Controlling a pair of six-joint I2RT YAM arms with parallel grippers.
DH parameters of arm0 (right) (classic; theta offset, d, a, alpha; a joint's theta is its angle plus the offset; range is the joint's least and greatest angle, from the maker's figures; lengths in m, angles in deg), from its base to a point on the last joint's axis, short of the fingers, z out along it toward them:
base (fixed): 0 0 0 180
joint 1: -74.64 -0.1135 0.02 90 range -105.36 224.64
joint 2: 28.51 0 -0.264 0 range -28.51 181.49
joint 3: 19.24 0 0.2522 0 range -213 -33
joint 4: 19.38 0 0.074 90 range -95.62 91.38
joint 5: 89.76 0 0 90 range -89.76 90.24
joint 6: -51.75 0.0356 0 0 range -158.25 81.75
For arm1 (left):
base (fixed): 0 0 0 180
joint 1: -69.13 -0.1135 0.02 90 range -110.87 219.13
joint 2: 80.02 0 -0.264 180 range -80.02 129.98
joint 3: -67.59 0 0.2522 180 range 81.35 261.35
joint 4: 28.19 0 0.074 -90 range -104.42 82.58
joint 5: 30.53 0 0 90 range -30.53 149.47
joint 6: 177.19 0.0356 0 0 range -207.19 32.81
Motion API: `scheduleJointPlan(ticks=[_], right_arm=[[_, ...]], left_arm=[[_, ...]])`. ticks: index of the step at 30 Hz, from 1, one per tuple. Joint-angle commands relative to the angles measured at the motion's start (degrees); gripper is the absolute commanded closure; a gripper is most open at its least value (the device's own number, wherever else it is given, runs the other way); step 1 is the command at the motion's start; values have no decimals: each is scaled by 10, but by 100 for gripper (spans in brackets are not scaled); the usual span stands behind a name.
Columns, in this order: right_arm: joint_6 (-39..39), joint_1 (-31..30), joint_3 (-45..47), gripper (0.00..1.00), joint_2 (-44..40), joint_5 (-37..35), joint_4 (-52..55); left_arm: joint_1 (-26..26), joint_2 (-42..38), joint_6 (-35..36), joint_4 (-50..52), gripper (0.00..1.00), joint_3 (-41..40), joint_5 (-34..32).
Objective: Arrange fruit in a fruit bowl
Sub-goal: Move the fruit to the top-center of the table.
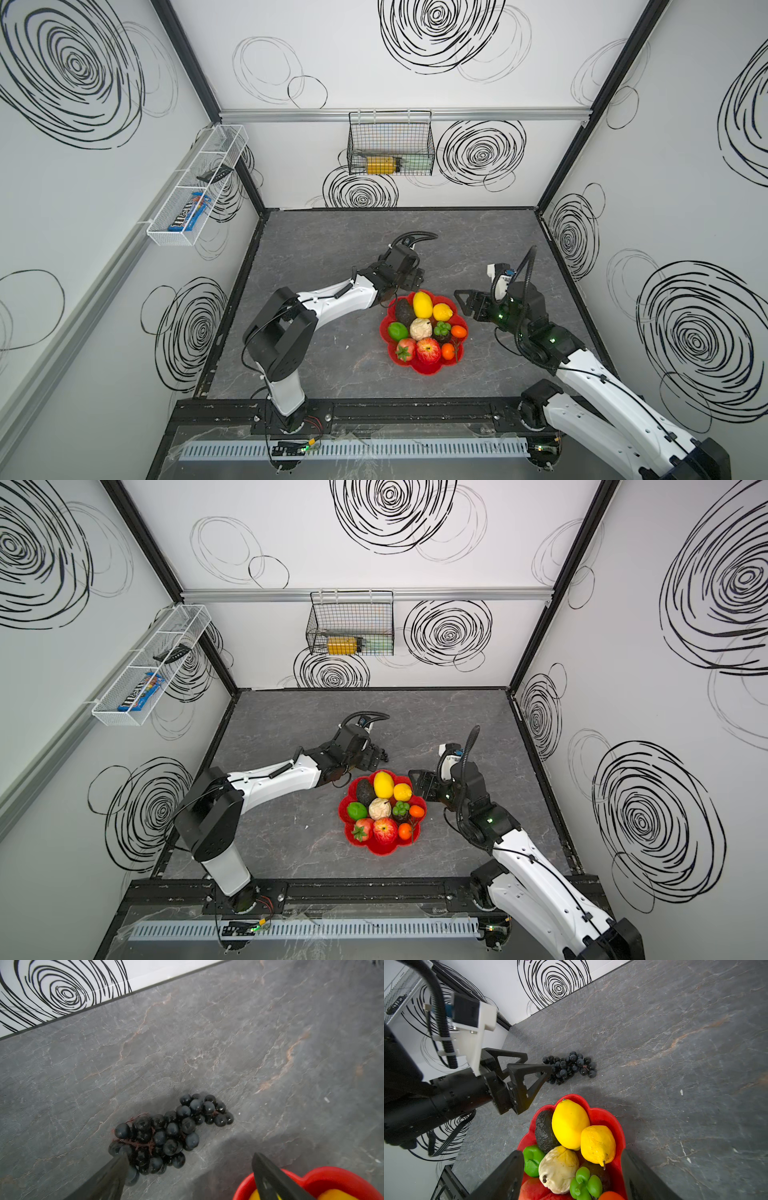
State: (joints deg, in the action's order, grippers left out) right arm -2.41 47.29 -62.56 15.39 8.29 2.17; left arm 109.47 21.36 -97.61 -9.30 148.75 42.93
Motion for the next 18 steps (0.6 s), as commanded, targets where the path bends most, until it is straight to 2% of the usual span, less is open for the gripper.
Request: scheduleJointPlan(ticks=[1,5,12,18], right_arm=[[-4,8,14,21,-15,16,-13],[3,13,29,19,-21,29,-17],[0,16,30,12,-18,29,-16],[5,16,24,7,-14,30,-18]], left_arm=[[-20,19,47,30,3,26,17],[-24,54,62,75,0,61,27],[-36,84,68,106,4,83,41],[-50,114,60,120,4,109,-2]])
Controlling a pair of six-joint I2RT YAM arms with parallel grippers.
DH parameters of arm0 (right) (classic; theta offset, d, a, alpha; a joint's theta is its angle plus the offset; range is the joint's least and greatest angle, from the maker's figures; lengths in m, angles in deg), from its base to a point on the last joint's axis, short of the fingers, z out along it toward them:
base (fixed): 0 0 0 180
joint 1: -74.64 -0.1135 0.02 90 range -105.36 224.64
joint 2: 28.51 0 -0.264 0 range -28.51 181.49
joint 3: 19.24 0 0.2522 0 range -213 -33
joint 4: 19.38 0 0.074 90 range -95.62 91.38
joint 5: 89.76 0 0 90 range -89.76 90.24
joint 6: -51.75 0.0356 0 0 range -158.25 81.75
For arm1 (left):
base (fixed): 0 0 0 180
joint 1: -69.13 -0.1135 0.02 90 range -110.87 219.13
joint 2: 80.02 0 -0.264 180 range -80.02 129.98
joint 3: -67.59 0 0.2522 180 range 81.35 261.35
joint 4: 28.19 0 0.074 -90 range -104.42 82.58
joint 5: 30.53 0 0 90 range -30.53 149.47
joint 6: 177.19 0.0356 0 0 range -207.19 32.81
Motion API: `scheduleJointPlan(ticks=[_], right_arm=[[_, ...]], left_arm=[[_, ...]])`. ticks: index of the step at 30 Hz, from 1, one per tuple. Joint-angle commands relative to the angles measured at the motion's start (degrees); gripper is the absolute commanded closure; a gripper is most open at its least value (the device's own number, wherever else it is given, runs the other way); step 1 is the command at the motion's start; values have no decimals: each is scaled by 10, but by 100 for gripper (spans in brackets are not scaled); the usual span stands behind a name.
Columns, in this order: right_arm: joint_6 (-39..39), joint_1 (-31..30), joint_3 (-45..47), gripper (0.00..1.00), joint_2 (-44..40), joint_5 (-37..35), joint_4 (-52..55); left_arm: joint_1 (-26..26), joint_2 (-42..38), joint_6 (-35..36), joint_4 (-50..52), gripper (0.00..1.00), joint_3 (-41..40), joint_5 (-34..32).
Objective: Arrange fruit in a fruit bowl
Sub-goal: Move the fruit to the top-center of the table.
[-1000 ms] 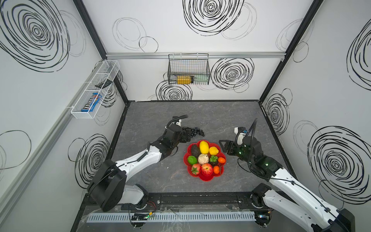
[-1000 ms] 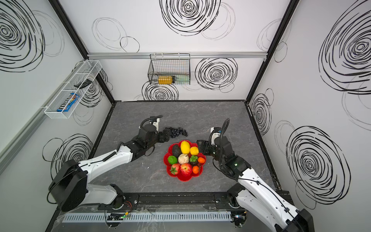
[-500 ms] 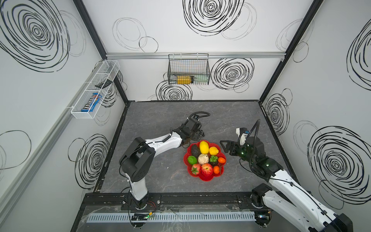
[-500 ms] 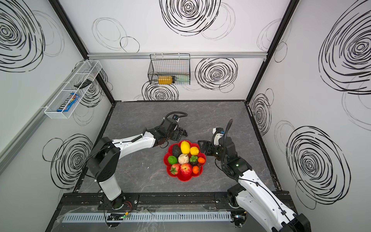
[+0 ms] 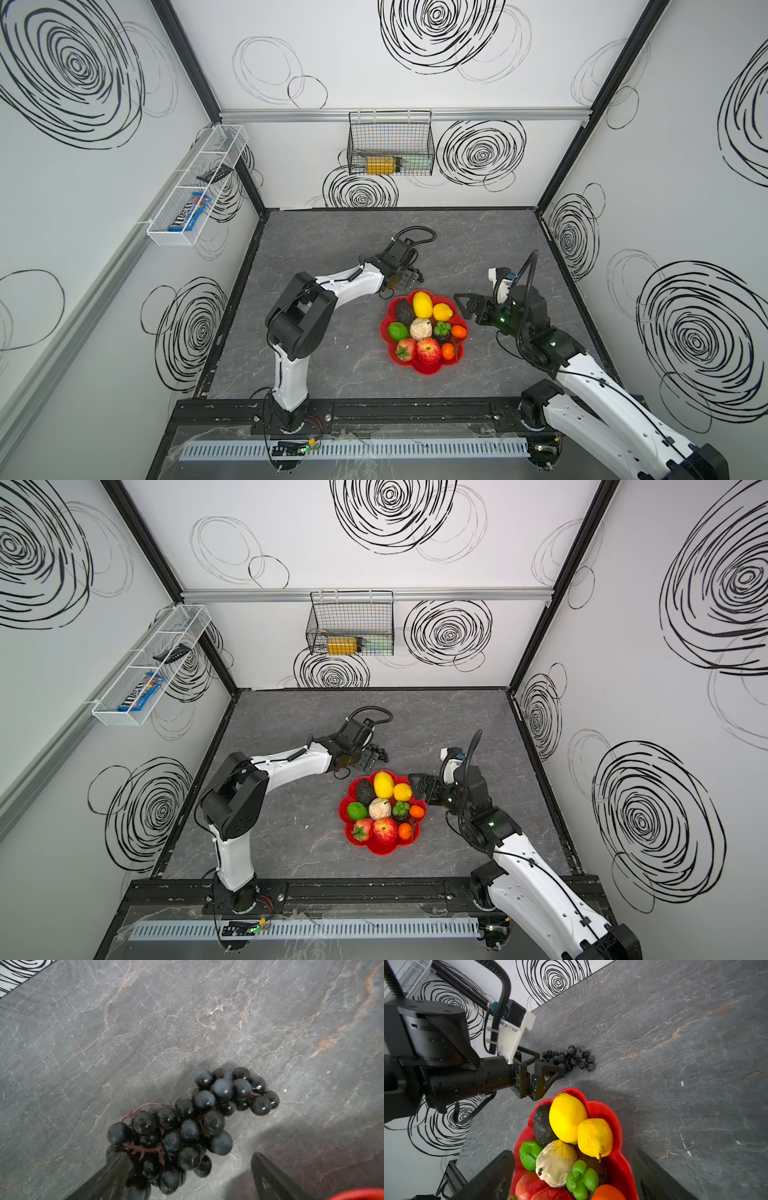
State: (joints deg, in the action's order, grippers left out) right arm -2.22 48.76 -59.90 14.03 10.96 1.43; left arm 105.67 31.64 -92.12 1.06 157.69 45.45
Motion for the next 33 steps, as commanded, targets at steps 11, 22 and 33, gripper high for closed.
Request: scheduleJointPlan(ticks=[11,22,33], right_arm=[[-3,3,-13,3,14,-1,-17],[-43,7,-70,3,92,12,-27],[-122,34,-195,18,290,90,-16]], left_arm=[[-77,-5,-31,-5,2,-9,-62],[-113,-29,-56,-54,1,-46,-25],[-155,-37,-79,-93,0,-50,41]])
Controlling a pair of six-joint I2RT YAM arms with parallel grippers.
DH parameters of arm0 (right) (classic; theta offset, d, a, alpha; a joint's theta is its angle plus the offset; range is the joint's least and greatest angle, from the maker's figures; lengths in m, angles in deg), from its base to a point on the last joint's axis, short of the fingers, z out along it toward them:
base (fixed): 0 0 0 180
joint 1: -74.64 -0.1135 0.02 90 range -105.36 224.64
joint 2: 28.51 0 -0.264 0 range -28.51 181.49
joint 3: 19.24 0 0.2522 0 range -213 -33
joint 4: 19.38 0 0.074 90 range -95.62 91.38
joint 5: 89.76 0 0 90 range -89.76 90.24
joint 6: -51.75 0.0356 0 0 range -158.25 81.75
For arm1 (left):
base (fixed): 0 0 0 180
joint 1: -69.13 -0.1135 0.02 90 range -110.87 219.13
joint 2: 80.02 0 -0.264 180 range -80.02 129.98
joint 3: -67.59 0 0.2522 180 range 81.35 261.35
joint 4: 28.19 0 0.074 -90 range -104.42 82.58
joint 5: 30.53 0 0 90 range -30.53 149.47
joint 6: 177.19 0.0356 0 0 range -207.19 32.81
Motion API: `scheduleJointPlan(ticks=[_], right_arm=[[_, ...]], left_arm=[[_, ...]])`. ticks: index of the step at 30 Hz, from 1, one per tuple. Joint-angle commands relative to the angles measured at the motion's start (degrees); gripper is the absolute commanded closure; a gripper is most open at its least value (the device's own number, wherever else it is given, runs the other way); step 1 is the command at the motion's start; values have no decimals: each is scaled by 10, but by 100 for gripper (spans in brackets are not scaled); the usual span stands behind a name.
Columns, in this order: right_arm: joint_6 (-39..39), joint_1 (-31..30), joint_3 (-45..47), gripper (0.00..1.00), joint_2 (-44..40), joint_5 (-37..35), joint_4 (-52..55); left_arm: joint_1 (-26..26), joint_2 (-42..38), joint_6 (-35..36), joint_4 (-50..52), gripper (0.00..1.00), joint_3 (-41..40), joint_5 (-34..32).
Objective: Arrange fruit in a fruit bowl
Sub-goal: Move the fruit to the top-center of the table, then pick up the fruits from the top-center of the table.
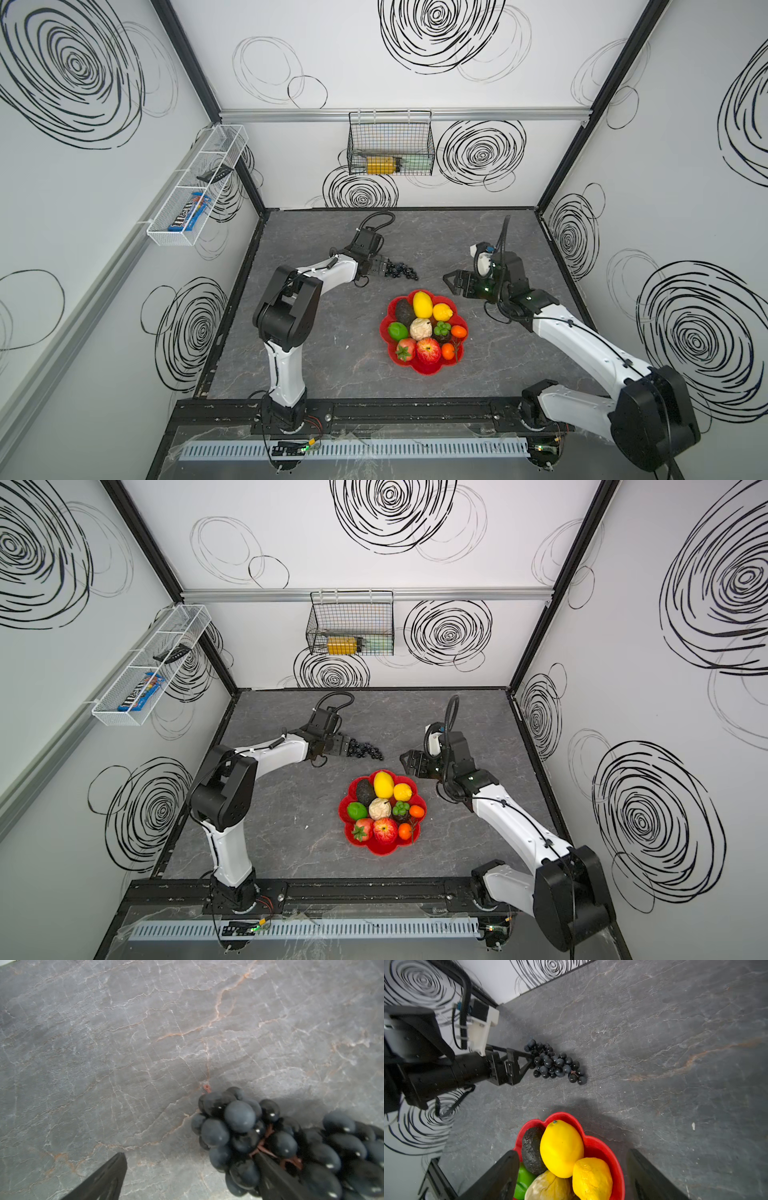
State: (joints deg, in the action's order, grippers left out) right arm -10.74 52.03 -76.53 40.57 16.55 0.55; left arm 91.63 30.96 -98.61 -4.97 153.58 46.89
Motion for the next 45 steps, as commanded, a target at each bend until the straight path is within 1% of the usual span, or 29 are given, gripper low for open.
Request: scheduleJointPlan(ticks=[1,4,6,7,9,12,16,19,24,26,30,34,39,45], right_arm=[[-38,2,-38,21,41,42,-11],[-43,2,-63,27,79,47,-20],[-49,2,-79,28,106,48,-27],[-49,2,-89,29,118,49,-25],[-47,2,-115,30,142,52,-6],[-51,1,-137,30,163,57,14],[-47,0,-121,30,157,62,4],[-47,0,-100,29,140,58,1],[-48,1,-68,27,115,51,-9],[-48,1,-61,27,107,51,-10],[-48,1,-45,26,96,57,-14],[-44,1,-24,26,93,65,-23],[-39,0,-2,26,90,74,-32],[-40,0,10,26,84,68,-31]], left_arm=[[-17,-40,-19,-43,0,-17,39],[-26,-79,-57,-100,1,-63,109],[-37,-105,-108,-159,4,-103,175],[-39,-110,-126,-178,5,-114,196],[-35,-109,-152,-186,5,-117,215],[-20,-88,-152,-161,2,-94,204],[-13,-50,-149,-131,0,-67,183],[-7,-35,-139,-110,4,-56,140],[-5,-2,-135,-86,4,-25,128],[-5,4,-143,-91,4,-28,118],[-6,22,-154,-97,4,-19,118],[-11,40,-182,-121,3,-12,152],[-11,60,-200,-127,0,5,155],[-8,90,-203,-116,7,39,161]])
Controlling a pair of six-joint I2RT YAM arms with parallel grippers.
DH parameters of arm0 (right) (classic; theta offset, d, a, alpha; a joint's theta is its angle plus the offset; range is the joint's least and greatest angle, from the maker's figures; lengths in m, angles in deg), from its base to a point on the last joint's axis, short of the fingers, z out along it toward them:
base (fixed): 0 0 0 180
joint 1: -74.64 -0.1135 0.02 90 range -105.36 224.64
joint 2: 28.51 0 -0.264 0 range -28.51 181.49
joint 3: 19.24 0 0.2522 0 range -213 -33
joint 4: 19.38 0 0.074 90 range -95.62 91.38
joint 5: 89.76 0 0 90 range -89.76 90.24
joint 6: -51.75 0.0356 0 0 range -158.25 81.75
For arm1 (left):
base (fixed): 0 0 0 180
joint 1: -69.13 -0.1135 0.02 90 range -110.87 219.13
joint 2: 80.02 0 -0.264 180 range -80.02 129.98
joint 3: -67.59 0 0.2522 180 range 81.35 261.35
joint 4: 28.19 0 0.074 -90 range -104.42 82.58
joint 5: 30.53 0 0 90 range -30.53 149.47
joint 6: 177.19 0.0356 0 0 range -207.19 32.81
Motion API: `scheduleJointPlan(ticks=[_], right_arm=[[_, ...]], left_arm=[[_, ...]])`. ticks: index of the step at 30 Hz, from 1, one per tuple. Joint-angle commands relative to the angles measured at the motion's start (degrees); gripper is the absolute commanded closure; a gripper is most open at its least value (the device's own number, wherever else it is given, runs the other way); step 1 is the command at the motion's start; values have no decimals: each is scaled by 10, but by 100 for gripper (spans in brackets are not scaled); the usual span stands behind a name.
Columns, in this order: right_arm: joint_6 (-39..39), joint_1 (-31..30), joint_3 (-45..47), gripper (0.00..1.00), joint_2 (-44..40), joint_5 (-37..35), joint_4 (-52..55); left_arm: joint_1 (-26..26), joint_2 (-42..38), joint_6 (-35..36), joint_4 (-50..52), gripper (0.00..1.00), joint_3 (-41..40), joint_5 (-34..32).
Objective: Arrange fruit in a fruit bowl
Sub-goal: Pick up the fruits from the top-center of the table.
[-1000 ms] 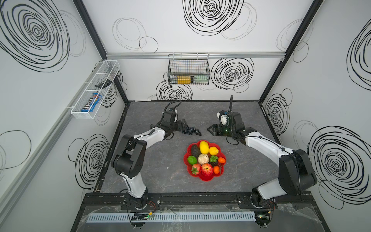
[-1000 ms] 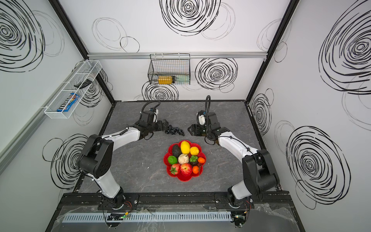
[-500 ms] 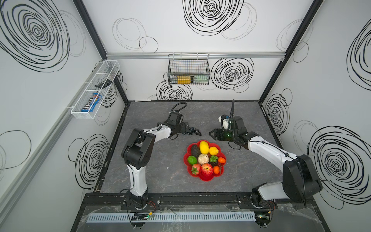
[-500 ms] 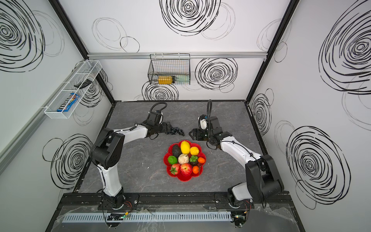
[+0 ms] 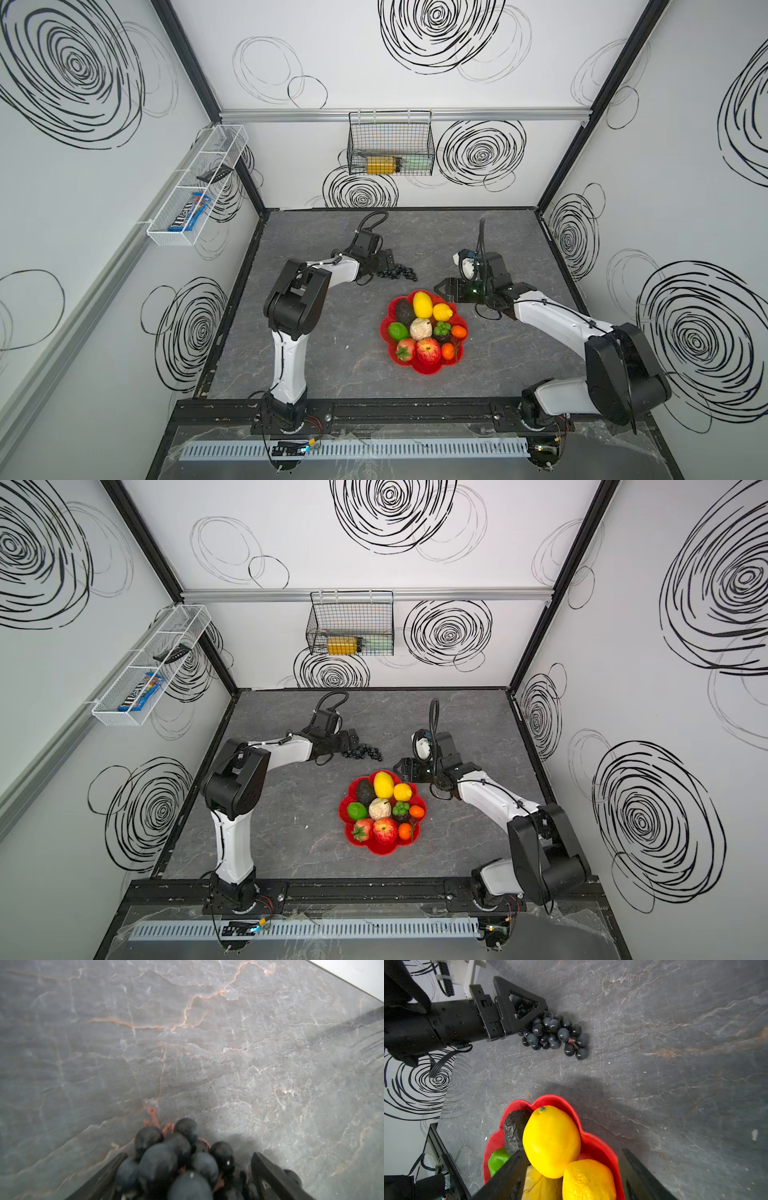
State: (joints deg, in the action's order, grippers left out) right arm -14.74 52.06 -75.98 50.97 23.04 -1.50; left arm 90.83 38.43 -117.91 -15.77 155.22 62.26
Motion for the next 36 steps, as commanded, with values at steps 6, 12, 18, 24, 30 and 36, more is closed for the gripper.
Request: scheduleJointPlan(ticks=[6,12,18,24,30,36], right_arm=[[-3,1,4,26,-27,-1,-5],[-4,0,4,26,-31,-2,-2],[-7,1,5,27,-39,-4,2],[-8,2,7,26,-49,-7,5],[-8,3,9,26,-50,-7,4],[-7,3,11,26,-55,-8,3]], left_arm=[[3,25,-17,-15,24,34,19],[5,6,-28,-56,40,14,33],[3,-23,-33,-97,48,-15,48],[2,-55,-32,-128,52,-48,56],[-4,-82,-36,-173,57,-82,72],[-7,-112,-39,-225,59,-117,89]])
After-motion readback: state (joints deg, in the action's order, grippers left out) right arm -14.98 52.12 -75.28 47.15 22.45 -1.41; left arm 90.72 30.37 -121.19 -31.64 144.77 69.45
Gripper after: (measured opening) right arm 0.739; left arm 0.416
